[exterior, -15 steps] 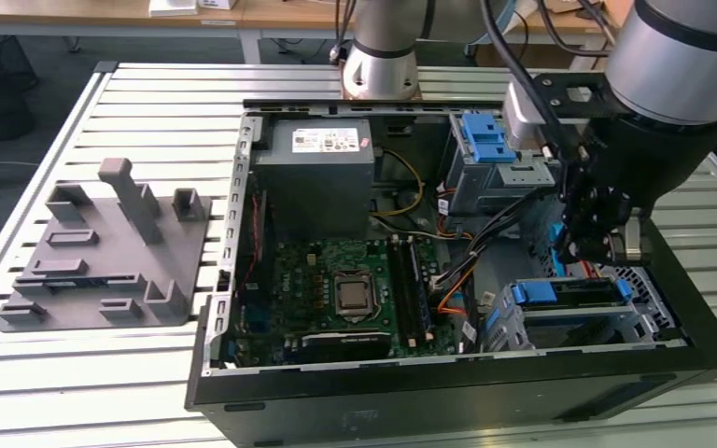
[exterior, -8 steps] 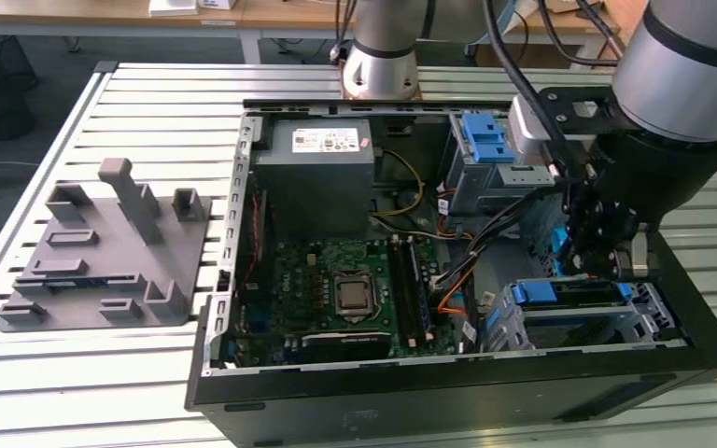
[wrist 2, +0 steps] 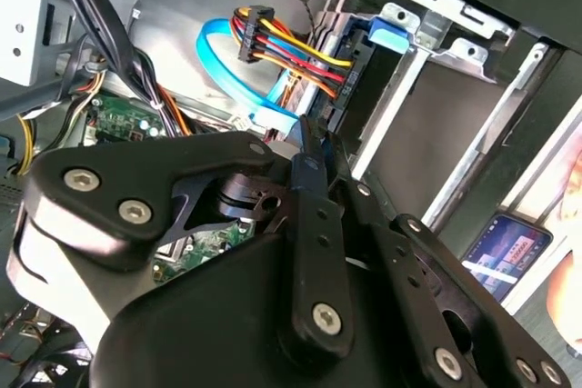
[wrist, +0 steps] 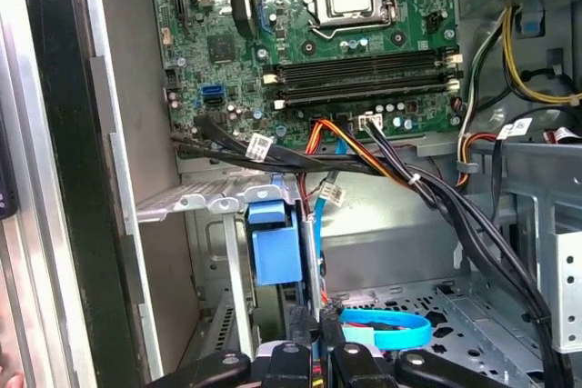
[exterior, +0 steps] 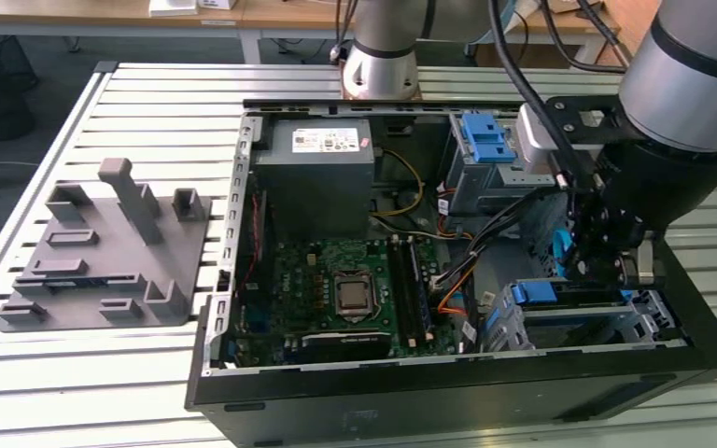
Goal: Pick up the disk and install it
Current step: 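Insert the second disk wire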
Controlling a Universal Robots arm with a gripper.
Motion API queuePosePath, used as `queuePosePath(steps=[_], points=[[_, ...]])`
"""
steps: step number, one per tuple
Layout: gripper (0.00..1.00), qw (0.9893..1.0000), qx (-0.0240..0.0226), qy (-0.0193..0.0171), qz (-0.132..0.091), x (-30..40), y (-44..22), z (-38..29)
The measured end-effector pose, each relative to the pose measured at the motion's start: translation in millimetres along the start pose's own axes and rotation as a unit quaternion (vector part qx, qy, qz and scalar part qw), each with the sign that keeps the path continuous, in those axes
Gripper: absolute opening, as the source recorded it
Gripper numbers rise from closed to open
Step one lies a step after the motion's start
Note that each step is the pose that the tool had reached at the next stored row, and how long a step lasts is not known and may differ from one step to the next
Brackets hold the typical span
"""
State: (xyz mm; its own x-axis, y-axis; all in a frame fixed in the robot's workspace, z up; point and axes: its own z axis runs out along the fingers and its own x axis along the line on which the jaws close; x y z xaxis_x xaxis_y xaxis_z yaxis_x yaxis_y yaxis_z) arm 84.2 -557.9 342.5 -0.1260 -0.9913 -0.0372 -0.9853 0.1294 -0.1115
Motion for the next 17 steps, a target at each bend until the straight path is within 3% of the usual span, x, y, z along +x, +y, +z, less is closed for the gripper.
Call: queuePosePath(steps=[3, 17], points=[[0.16, 1.0000, 0.0000, -0.0005, 0.000, 3.0, -0.6, 1.3], [0.16, 0.9999, -0.0007, -0.0025, -0.016, 3.1, -4.3, 6.9]])
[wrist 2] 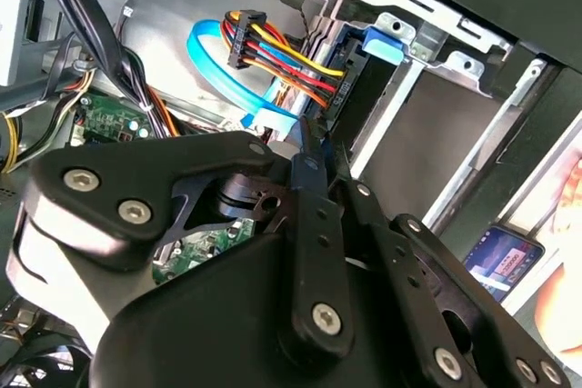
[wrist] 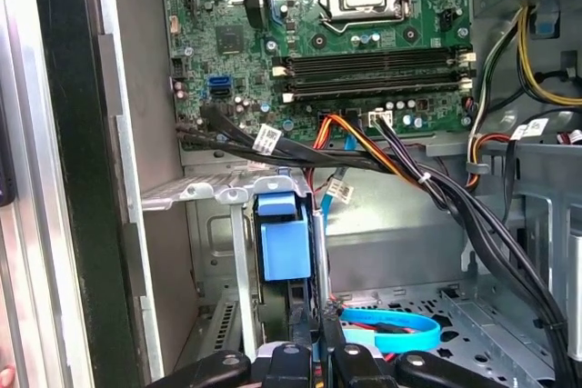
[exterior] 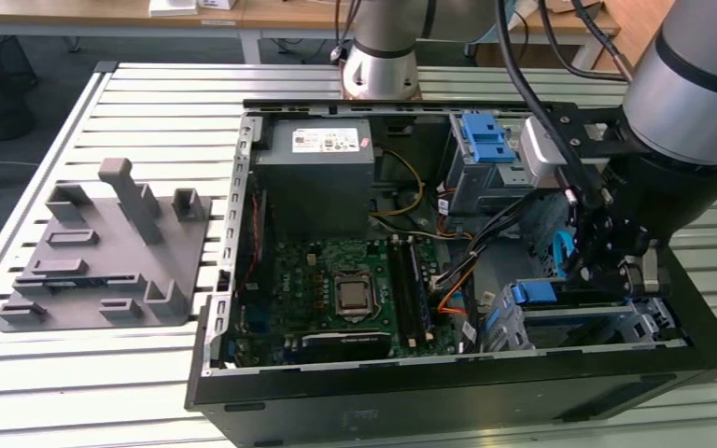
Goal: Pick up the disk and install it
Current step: 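Insert the second disk wire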
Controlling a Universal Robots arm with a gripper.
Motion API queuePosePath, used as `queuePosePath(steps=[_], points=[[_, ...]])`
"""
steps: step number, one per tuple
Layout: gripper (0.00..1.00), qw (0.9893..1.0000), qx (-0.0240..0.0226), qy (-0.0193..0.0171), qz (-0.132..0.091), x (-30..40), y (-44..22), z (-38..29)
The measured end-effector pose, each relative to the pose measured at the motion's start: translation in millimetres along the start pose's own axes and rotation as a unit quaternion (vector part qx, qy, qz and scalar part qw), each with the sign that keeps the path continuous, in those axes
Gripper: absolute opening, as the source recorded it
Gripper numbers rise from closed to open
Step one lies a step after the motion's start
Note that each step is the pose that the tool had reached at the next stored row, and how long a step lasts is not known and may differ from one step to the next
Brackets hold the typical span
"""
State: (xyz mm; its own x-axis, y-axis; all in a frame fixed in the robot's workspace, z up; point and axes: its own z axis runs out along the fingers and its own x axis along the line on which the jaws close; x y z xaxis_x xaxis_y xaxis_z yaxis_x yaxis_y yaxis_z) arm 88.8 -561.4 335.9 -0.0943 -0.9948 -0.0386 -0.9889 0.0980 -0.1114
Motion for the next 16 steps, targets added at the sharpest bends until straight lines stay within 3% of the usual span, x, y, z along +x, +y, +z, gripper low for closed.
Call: queuePosePath(steps=[16], points=[[0.16, 1.0000, 0.0000, -0.0005, 0.000, 1.5, -1.1, 4.1]])
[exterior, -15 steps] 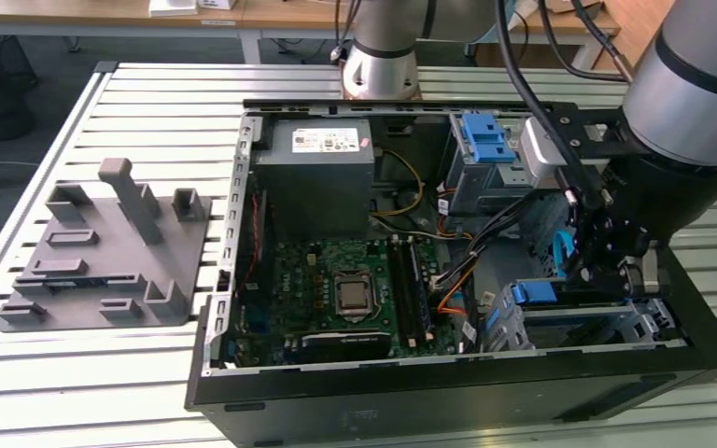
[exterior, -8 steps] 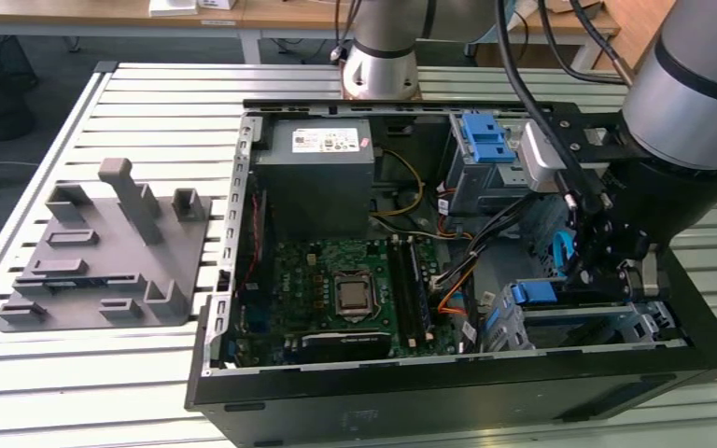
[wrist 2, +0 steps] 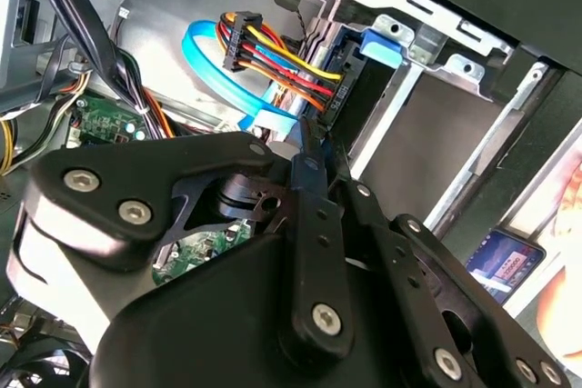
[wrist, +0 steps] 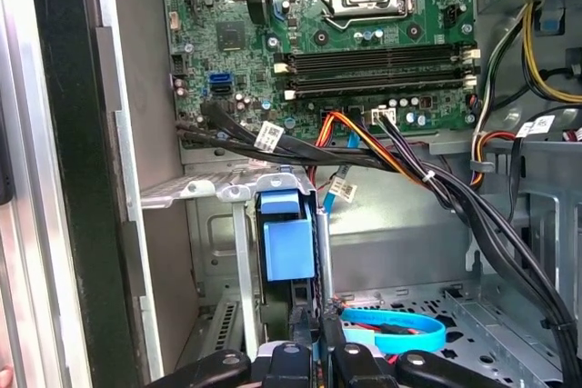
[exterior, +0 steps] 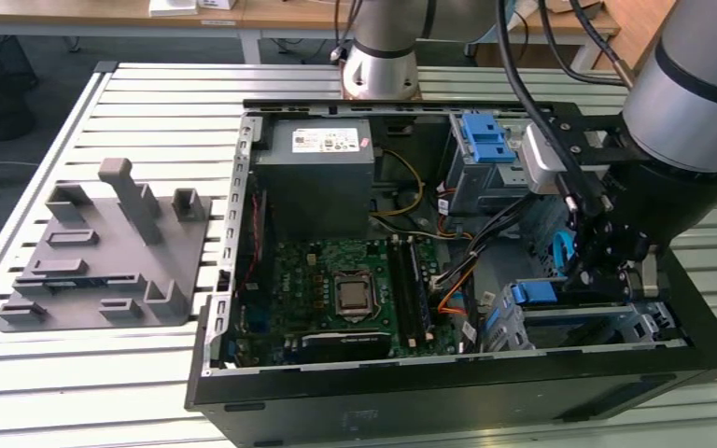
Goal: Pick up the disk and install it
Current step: 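Insert the second disk wire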
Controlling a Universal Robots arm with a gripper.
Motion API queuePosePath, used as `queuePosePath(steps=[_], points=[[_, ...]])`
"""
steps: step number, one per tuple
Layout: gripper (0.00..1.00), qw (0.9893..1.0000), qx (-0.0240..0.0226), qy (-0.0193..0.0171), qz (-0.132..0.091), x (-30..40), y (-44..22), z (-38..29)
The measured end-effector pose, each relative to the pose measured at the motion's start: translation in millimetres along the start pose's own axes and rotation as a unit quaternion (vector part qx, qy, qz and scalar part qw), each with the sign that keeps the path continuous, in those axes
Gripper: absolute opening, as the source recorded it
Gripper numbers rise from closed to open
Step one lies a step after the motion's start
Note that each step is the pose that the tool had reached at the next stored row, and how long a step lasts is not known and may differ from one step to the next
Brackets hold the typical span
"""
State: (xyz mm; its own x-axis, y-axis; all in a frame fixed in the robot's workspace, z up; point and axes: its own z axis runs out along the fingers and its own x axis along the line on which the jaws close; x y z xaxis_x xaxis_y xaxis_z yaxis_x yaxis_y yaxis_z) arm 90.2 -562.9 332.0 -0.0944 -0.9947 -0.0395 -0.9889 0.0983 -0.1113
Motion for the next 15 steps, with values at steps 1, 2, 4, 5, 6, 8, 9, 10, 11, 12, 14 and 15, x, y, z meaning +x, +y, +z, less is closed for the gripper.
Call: queuePosePath(steps=[1, 2, 4, 5, 6, 8, 9, 10, 11, 12, 14, 15], points=[[0.16, 1.0000, 0.0000, -0.0001, 0.000, 0.0, 0.0, 0.5], [0.16, 1.0000, 0.0000, -0.0001, 0.000, 0.1, 0.0, 1.0], [0.16, 1.0000, 0.0000, 0.0000, 0.000, 0.3, 0.2, 2.3], [0.16, 1.0000, 0.0000, 0.0001, 0.000, 0.4, 0.2, 2.9], [0.16, 1.0000, 0.0000, 0.0002, 0.000, 0.5, 0.2, 3.0], [0.16, 1.0000, 0.0000, 0.0002, 0.000, 0.6, 0.3, 3.3], [0.16, 1.0000, 0.0000, 0.0002, 0.000, 0.6, 0.3, 3.5], [0.16, 1.0000, 0.0000, -0.0001, 0.000, 0.6, 0.3, 3.8], [0.17, 1.0000, 0.0000, -0.0002, 0.000, 0.7, 0.3, 4.1], [0.17, 1.0000, 0.0000, -0.0001, 0.000, 0.7, 0.3, 4.1], [0.24, 1.0000, 0.0000, -0.0002, 0.000, 0.7, 0.3, 3.6], [0.24, 1.0000, 0.0000, -0.0004, 0.000, 0.7, 0.2, 3.1]])
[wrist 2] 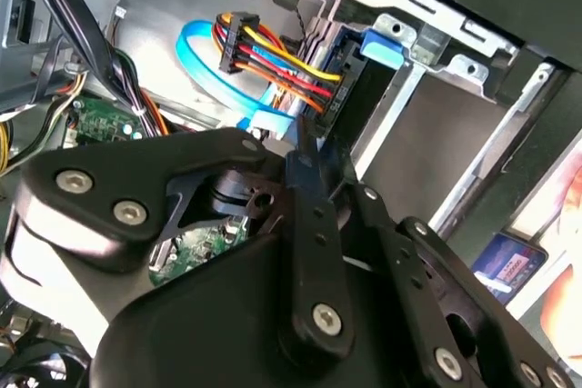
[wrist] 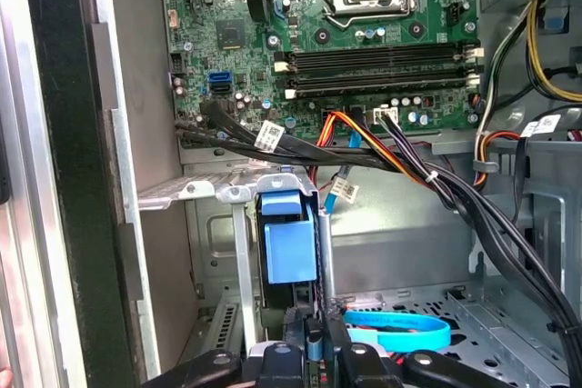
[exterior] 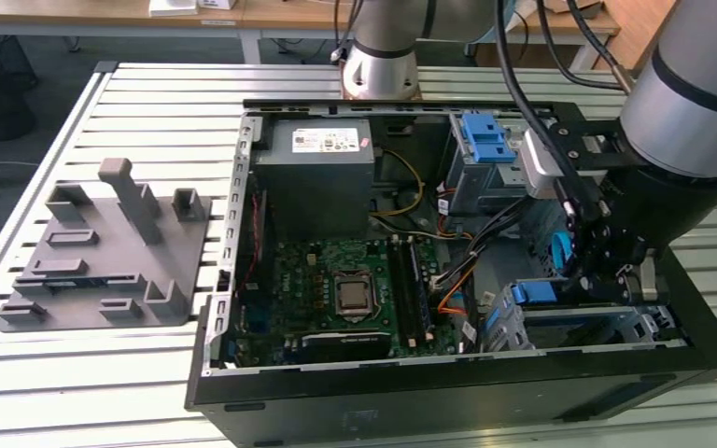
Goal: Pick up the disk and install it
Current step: 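Insert the second disk wire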
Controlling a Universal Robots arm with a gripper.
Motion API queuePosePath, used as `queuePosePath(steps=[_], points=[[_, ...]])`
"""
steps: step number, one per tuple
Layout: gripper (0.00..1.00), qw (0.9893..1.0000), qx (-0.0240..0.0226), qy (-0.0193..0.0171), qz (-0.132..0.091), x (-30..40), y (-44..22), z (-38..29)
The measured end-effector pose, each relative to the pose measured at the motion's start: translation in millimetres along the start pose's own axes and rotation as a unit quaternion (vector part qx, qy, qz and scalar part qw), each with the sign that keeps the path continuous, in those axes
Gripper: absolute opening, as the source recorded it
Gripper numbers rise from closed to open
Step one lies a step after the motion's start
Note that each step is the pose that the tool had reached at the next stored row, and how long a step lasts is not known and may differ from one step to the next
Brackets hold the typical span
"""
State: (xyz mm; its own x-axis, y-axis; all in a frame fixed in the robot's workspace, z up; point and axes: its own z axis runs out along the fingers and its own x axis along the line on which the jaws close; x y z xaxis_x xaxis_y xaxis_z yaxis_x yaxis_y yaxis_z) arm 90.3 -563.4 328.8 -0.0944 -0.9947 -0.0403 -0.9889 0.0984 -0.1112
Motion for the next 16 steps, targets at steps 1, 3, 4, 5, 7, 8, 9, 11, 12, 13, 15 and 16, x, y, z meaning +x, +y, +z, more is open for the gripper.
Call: queuePosePath(steps=[1, 3, 4, 5, 7, 8, 9, 11, 12, 13, 15, 16], points=[[0.24, 1.0000, 0.0000, -0.0001, 0.000, -0.1, -0.1, -0.8], [0.24, 1.0000, -0.0001, -0.0005, 0.000, -0.1, -0.4, -3.3], [0.24, 1.0000, -0.0001, -0.0006, 0.000, -0.2, -0.5, -4.7], [0.24, 1.0000, -0.0001, -0.0006, 0.000, -0.2, -0.7, -6.2], [0.24, 1.0000, -0.0001, -0.0009, 0.000, -0.4, -1.1, -9.8], [0.24, 1.0000, -0.0001, -0.0010, 0.000, -0.5, -1.3, -11.6], [0.24, 1.0000, -0.0001, -0.0010, 0.000, -0.5, -1.5, -13.1], [0.24, 1.0000, -0.0002, -0.0010, 0.000, -0.6, -1.7, -15.0], [0.24, 1.0000, -0.0002, -0.0011, 0.000, -0.6, -1.7, -15.4], [0.24, 1.0000, -0.0002, -0.0012, 0.000, -0.6, -1.7, -15.4], [0.22, 1.0000, -0.0002, -0.0011, 0.000, -0.6, -1.8, -15.6], [0.16, 1.0000, -0.0002, -0.0010, 0.000, -0.6, -1.8, -15.6]])
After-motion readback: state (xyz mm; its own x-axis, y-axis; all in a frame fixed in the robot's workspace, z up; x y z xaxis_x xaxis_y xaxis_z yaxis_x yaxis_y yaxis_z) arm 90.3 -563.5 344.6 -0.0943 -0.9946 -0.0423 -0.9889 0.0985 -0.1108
